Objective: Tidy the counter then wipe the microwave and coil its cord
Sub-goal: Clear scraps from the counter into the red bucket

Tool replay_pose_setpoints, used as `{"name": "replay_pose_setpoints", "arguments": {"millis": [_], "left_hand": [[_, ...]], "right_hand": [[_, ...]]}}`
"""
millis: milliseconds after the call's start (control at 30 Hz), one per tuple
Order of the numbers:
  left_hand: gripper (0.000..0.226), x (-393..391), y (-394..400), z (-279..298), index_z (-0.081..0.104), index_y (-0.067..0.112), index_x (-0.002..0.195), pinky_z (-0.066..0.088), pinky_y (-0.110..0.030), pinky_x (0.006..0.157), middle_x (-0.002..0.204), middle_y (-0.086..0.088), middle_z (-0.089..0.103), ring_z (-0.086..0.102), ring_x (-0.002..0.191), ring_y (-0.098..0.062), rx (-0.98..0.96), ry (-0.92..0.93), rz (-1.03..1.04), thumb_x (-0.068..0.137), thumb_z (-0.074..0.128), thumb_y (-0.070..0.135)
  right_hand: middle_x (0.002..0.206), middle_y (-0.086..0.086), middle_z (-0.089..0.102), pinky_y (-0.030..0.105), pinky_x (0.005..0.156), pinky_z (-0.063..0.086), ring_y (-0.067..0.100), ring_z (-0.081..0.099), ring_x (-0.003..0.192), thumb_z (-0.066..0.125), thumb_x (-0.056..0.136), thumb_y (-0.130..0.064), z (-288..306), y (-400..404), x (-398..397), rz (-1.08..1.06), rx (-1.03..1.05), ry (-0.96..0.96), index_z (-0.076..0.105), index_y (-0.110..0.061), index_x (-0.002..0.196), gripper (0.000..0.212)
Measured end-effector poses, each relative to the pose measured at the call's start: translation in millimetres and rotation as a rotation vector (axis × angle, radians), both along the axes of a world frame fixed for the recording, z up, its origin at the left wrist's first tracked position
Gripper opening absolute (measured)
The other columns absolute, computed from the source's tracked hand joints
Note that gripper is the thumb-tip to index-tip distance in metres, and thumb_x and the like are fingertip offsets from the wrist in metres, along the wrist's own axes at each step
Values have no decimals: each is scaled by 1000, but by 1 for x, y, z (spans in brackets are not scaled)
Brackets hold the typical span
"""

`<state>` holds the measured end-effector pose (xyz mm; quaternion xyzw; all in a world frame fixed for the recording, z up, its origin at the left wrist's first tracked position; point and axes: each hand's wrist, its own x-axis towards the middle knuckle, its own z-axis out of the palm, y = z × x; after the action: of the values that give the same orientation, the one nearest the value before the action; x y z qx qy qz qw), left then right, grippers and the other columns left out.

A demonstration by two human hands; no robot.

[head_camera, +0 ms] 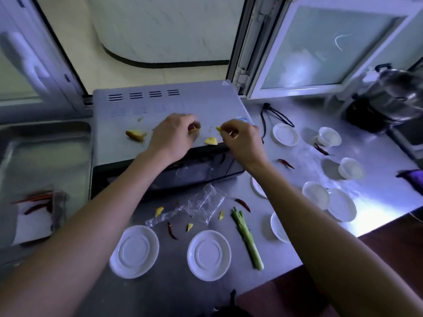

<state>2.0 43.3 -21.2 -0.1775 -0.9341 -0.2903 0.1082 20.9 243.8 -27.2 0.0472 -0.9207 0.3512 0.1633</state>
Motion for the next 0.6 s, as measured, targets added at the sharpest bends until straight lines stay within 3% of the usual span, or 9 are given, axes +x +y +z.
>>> {"name": "replay_pose_setpoints", "arguments": {"millis": [200, 500, 600], "left_hand": [[10, 4, 71, 3, 69, 17, 96, 49, -38, 73, 90, -3, 68, 59, 90, -29, 42, 24, -185, 87, 70, 20], [9, 44, 221, -7, 68, 16, 95, 50, -39, 75, 91, 0, 68, 57, 92, -24, -19, 5, -416, 88, 70, 22], [8, 71, 276, -21, 70, 18, 94, 50, -36, 77, 89, 3, 69, 57, 87, -22, -4, -70, -428, 87, 70, 22]], "right_hand": [[81, 2, 71, 41, 69, 53, 21, 63, 71, 70, 89, -21, -3, 70, 43, -171, -7, -24, 75, -12, 90, 11], [82, -4, 71, 39, 71, 53, 17, 63, 75, 69, 90, -22, -17, 203, 139, -405, -40, -106, 73, -15, 87, 9], [79, -9, 70, 32, 71, 52, 12, 62, 73, 70, 90, -26, -27, 263, 186, -485, -85, -113, 74, -18, 86, 10]]}}
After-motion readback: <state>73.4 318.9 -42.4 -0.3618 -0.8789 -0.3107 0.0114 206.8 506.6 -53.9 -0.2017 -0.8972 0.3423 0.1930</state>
